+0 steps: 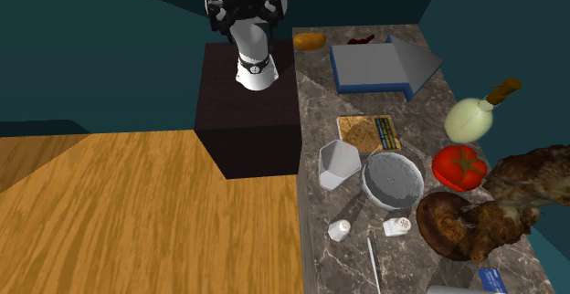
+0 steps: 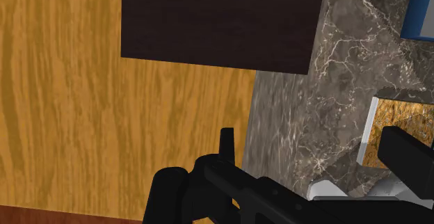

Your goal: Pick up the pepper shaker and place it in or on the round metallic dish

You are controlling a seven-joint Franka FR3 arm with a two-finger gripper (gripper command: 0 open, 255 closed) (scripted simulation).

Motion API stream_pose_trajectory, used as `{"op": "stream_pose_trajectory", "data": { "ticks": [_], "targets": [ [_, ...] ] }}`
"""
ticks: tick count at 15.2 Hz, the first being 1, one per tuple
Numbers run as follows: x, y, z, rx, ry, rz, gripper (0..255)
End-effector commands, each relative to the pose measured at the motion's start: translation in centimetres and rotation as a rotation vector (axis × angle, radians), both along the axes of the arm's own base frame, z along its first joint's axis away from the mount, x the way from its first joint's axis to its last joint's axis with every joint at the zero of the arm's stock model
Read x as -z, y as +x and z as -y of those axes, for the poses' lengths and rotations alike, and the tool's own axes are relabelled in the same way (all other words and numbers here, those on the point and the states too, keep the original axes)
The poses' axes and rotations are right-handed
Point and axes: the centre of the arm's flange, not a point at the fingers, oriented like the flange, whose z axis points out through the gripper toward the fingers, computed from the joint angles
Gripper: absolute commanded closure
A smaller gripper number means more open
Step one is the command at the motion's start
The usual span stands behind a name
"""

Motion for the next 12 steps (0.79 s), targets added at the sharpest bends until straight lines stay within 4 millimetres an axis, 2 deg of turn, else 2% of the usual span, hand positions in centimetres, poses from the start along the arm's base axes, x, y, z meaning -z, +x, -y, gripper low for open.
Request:
{"op": "stream_pose_trajectory", "data": {
  "ticks": [1, 12],
  "targets": [
    [0.0, 0.0, 0.0, 0.000, 0.000, 0.000, 0],
    [6.8, 10.5, -7.0, 0.015, -0.037, 0.037, 0]
  ]
}}
